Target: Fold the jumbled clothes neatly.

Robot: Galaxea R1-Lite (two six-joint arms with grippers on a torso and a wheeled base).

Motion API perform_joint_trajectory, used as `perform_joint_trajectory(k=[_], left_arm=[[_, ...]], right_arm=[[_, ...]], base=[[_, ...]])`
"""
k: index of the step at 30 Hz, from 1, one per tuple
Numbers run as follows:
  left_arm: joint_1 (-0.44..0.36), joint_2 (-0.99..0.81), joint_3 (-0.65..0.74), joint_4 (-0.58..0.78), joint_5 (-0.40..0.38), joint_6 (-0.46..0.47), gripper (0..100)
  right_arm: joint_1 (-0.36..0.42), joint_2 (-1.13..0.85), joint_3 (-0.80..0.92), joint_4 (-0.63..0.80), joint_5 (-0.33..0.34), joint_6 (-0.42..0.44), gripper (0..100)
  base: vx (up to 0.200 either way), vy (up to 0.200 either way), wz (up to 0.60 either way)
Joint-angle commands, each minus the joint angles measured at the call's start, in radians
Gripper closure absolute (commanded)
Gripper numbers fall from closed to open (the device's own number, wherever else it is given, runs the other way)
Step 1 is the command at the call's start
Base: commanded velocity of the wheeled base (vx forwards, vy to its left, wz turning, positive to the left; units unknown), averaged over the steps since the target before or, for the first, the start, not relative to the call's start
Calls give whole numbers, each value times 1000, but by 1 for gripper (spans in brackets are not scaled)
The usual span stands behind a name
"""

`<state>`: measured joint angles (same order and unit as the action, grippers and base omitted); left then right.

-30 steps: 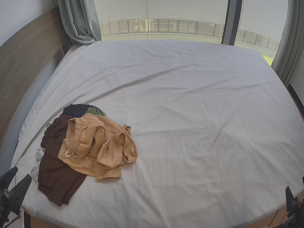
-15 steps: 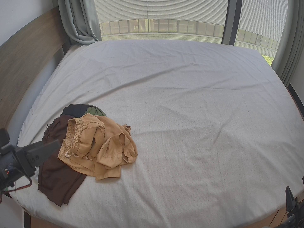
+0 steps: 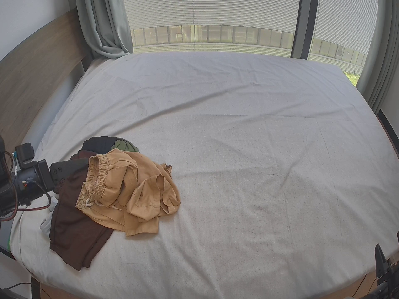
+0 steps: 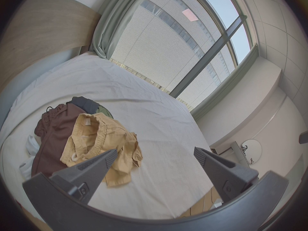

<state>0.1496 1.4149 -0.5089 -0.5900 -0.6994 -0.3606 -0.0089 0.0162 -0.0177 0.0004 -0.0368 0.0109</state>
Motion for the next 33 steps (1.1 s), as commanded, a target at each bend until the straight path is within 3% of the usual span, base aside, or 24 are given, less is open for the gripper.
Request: perform_joint_trajectory(k=[1,12,17,23,33], left_arm=[[10,147,1,-51,-8,-1,0],[22,292,4,-200,-8,-15,0],[25,360,-13,-355,-14,-161,0],[27,472,-10,-510,-12,-172,0],[27,542,-29,-553,-12,-185,0]], right_arm=[[0,-16,18,0,0,0,0],[1,-16,18,0,0,0,0],[0,-16,18,0,0,0,0],[0,-16,16,0,0,1,0],[0,-16,18,0,0,1,0]], base=[[0,0,0],[0,0,0],[0,0,0],[0,0,0],[0,0,0]])
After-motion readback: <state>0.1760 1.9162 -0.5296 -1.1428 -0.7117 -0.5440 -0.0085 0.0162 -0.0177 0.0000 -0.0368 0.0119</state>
